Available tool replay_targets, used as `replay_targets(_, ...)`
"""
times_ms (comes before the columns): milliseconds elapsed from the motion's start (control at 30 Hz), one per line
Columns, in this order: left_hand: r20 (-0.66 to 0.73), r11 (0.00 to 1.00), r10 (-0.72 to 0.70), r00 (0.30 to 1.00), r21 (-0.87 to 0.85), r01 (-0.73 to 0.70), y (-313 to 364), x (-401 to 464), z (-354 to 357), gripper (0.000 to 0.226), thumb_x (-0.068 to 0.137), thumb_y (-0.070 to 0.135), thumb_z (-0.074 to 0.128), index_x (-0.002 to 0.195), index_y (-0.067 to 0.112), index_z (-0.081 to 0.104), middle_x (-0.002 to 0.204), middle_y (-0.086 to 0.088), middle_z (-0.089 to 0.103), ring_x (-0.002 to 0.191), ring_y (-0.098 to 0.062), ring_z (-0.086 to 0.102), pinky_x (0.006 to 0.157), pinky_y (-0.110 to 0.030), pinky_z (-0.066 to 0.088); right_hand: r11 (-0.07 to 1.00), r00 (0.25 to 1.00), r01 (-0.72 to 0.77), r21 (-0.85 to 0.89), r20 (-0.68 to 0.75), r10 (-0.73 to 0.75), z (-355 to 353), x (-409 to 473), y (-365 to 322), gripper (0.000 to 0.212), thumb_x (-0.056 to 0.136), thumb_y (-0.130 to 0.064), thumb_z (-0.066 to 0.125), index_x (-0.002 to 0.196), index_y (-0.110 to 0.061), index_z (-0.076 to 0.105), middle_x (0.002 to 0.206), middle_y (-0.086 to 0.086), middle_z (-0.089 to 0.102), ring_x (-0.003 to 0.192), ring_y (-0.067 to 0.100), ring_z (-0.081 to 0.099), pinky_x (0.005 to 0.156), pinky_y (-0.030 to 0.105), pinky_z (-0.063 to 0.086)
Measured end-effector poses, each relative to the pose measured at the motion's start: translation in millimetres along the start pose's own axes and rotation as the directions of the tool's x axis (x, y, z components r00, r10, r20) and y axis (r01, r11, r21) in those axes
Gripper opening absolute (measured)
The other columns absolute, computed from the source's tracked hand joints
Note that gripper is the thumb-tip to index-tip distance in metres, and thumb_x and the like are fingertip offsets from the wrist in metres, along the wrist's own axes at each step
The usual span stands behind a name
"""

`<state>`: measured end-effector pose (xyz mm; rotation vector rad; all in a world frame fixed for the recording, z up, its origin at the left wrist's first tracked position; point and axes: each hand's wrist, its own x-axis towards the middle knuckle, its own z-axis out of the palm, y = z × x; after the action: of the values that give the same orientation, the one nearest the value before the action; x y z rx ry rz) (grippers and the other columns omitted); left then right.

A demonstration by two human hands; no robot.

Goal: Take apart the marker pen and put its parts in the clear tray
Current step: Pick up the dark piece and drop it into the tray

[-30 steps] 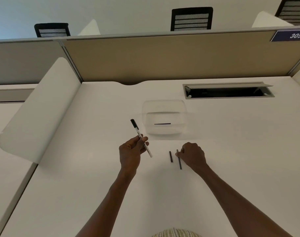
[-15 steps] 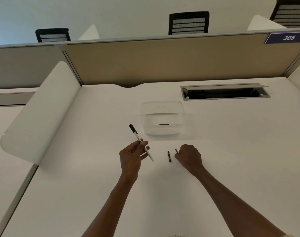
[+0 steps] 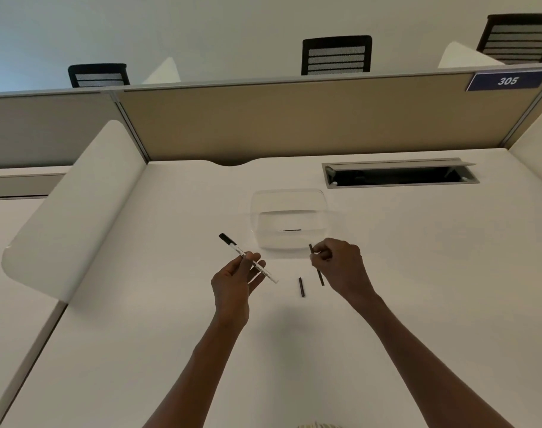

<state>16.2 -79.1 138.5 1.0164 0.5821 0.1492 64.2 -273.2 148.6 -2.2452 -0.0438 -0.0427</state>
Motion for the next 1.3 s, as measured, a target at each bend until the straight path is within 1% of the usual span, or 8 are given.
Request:
replay_targets(167, 0.01, 0.946, -0.165, 0.986, -0.28, 0.162, 8, 2, 6, 0.019, 0.096, 0.009, 0.057, 0.108, -0.005, 0.062, 0.104, -0.015, 0.071, 0.088, -0.023, 0.073, 0.069, -0.029, 0.061, 0.985, 0.998, 0.064, 0.159, -0.012, -0.063, -11, -8, -19, 0.031, 0.085, -0.011, 0.069, 0.116, -0.018, 0.067, 0.071, 0.0, 0.072, 0.065, 0.013, 0.069, 0.071, 0.03, 0.058)
replay_targets(267, 0.027, 0.884, -0.237, 0.971, -0.409, 0.227, 12, 1, 9, 0.014, 0.099, 0.004, 0.049, 0.102, -0.005, 0.06, 0.102, -0.018, 0.07, 0.078, -0.024, 0.075, 0.066, -0.032, 0.062, 0.97, 0.993, 0.113, 0.215, -0.054, -0.104, -13, -10, -28, 0.028, 0.086, -0.009, 0.069, 0.113, -0.016, 0.069, 0.067, -0.001, 0.072, 0.058, 0.009, 0.068, 0.064, 0.023, 0.055)
replay_targets(367, 0.027, 0.843, -0.281, 0.959, -0.471, 0.26, 14, -2, 13, 0.015, 0.1, 0.003, 0.046, 0.104, -0.005, 0.057, 0.101, -0.019, 0.069, 0.077, -0.025, 0.075, 0.078, -0.035, 0.061, 0.941, 0.99, 0.121, 0.315, -0.107, -0.091, -12, -14, -38, 0.025, 0.086, -0.008, 0.07, 0.11, -0.014, 0.068, 0.068, -0.001, 0.072, 0.058, 0.009, 0.069, 0.063, 0.022, 0.056)
replay_targets(567, 0.033, 0.798, -0.321, 0.947, -0.528, 0.289, 17, -10, 21, 0.025, 0.1, 0.004, 0.045, 0.122, -0.008, 0.052, 0.105, -0.022, 0.068, 0.086, -0.029, 0.072, 0.064, -0.035, 0.062, 0.889, 0.949, 0.26, 0.378, -0.269, -0.163, -8, -22, -63, 0.022, 0.087, -0.01, 0.071, 0.105, -0.014, 0.06, 0.076, -0.003, 0.073, 0.068, 0.008, 0.072, 0.066, 0.024, 0.059)
replay_targets(733, 0.03, 0.776, -0.342, 0.939, -0.554, 0.3, 18, -14, 27, 0.029, 0.1, 0.005, 0.047, 0.126, -0.007, 0.051, 0.1, -0.022, 0.069, 0.069, -0.029, 0.075, 0.062, -0.035, 0.062, 0.874, 0.915, 0.342, 0.344, -0.334, -0.227, -3, -24, -71, 0.023, 0.087, -0.011, 0.072, 0.105, -0.016, 0.058, 0.082, -0.005, 0.073, 0.072, 0.007, 0.072, 0.069, 0.026, 0.06)
replay_targets(1000, 0.027, 0.773, -0.348, 0.937, -0.557, 0.303, 21, -16, 32, 0.029, 0.099, 0.006, 0.048, 0.125, -0.007, 0.052, 0.094, -0.022, 0.071, 0.066, -0.028, 0.075, 0.059, -0.033, 0.062, 0.873, 0.9, 0.377, 0.31, -0.346, -0.266, 2, -23, -69, 0.022, 0.088, -0.013, 0.07, 0.106, -0.011, 0.058, 0.084, -0.002, 0.073, 0.075, 0.007, 0.072, 0.071, 0.029, 0.06)
replay_targets(1133, 0.034, 0.763, -0.356, 0.934, -0.566, 0.312, 22, -15, 33, 0.024, 0.1, 0.007, 0.048, 0.118, -0.007, 0.054, 0.106, -0.023, 0.067, 0.066, -0.028, 0.075, 0.066, -0.034, 0.061, 0.873, 0.892, 0.385, 0.298, -0.363, -0.269, 2, -21, -68, 0.021, 0.088, -0.014, 0.07, 0.106, -0.011, 0.058, 0.085, -0.001, 0.073, 0.075, 0.008, 0.072, 0.071, 0.03, 0.061)
replay_targets(1300, 0.049, 0.756, -0.376, 0.925, -0.561, 0.337, 24, -15, 35, 0.018, 0.099, 0.007, 0.049, 0.108, -0.006, 0.056, 0.083, -0.022, 0.074, 0.067, -0.028, 0.075, 0.066, -0.034, 0.061, 0.874, 0.892, 0.388, 0.292, -0.359, -0.275, 5, -19, -67, 0.022, 0.089, -0.014, 0.069, 0.107, -0.011, 0.058, 0.085, -0.001, 0.073, 0.075, 0.008, 0.072, 0.071, 0.03, 0.06)
